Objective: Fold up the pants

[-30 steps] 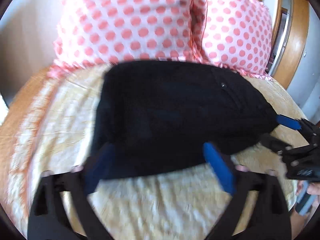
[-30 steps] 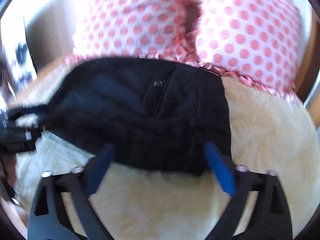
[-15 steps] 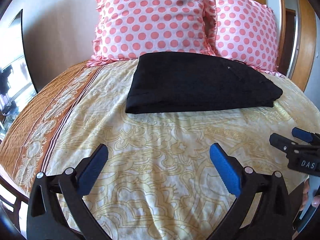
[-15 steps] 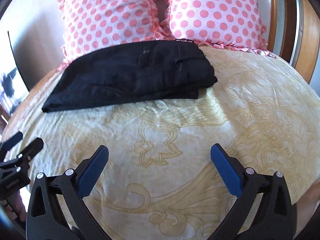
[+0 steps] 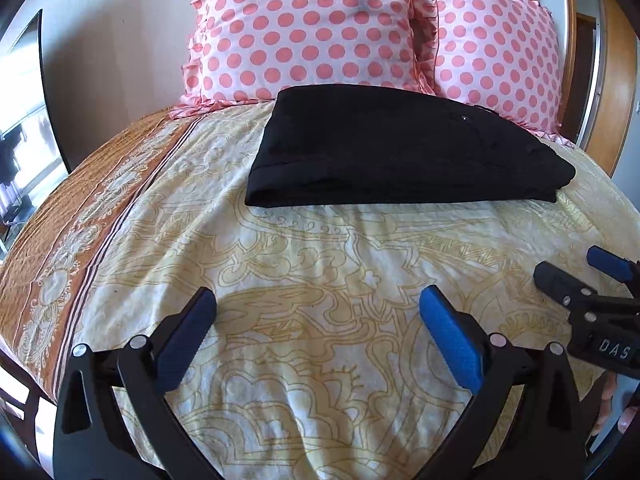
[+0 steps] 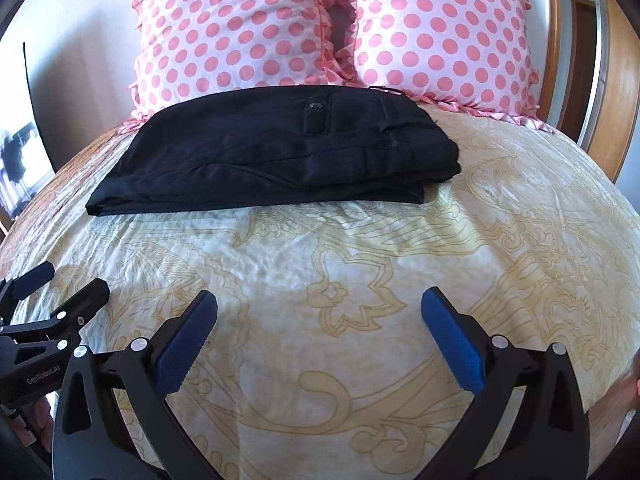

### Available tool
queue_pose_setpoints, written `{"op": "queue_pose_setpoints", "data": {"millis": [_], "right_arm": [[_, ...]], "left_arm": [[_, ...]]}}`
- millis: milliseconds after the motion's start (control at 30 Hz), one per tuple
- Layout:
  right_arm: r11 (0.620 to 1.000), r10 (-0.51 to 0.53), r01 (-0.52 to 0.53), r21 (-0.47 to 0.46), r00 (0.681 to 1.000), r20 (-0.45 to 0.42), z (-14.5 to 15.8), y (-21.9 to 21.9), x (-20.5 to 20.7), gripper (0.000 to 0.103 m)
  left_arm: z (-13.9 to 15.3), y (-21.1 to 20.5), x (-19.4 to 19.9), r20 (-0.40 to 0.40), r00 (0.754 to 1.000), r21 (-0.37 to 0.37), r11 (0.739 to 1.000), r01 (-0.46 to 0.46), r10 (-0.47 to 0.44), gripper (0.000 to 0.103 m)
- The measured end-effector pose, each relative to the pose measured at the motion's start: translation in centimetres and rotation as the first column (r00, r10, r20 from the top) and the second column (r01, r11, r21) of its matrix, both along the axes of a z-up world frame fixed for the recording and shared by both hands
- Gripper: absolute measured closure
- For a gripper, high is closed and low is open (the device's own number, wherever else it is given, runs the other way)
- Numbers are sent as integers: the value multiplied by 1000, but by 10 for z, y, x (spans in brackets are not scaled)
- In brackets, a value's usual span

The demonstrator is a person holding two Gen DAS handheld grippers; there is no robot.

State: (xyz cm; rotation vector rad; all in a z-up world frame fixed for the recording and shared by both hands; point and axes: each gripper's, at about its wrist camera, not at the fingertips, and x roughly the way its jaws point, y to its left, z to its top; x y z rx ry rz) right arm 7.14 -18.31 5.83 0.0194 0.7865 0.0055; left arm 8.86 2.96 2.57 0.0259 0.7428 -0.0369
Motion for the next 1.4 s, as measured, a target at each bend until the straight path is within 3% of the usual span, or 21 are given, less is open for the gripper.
{"op": "queue_pose_setpoints", "data": {"millis": [400,1400], "right_arm": [[1000,-2,3,-8,1000,9,0,2,-1,1],[1000,-3,3,-8,1000,9,-1,2,-1,1]], "left_arm": [[-2,-1,-6,31,998,2,999,-48,48,2],[-1,1,-4,20,999,0,999,-44,44,2]]}}
